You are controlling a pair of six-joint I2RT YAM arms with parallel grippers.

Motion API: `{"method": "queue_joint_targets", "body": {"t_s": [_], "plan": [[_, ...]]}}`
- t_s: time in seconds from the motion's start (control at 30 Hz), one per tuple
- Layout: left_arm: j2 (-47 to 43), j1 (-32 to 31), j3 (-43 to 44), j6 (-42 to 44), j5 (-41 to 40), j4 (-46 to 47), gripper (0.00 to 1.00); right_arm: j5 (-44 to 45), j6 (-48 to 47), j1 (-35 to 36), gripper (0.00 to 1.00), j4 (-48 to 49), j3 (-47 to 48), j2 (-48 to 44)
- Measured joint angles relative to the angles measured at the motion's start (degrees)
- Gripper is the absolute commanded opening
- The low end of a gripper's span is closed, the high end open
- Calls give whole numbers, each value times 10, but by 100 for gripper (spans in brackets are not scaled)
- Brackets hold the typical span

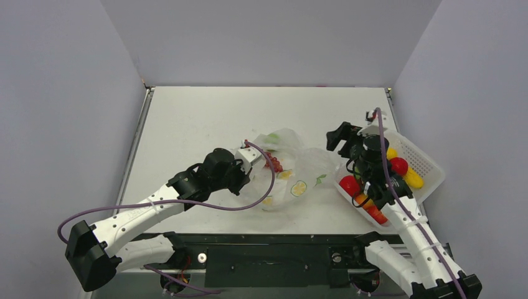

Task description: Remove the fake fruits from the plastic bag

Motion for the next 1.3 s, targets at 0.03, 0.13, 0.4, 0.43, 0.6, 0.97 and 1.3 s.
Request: {"method": "queue_joint_targets", "body": {"t_s": [0.03,0.13,0.4,0.43,0.6,0.97,1.3], "plan": [[0,0,0,0,0,0,0,-7,-4,30,73,10,0,-6],[0,0,0,0,0,0,0,-28,-21,136,69,44,0,-23],[0,0,0,0,0,0,0,-3,-59,328,52,71,0,41],[0,0,0,0,0,0,0,3,-57,341,51,78,-4,55],[0,0,0,0,0,0,0,43,-40,387,46,123,-54,112],[0,0,0,0,0,0,0,154,-7,406,54,231,-76,280],[0,0,0,0,-1,-2,0,200,-20,406,65,406,-78,421]]}}
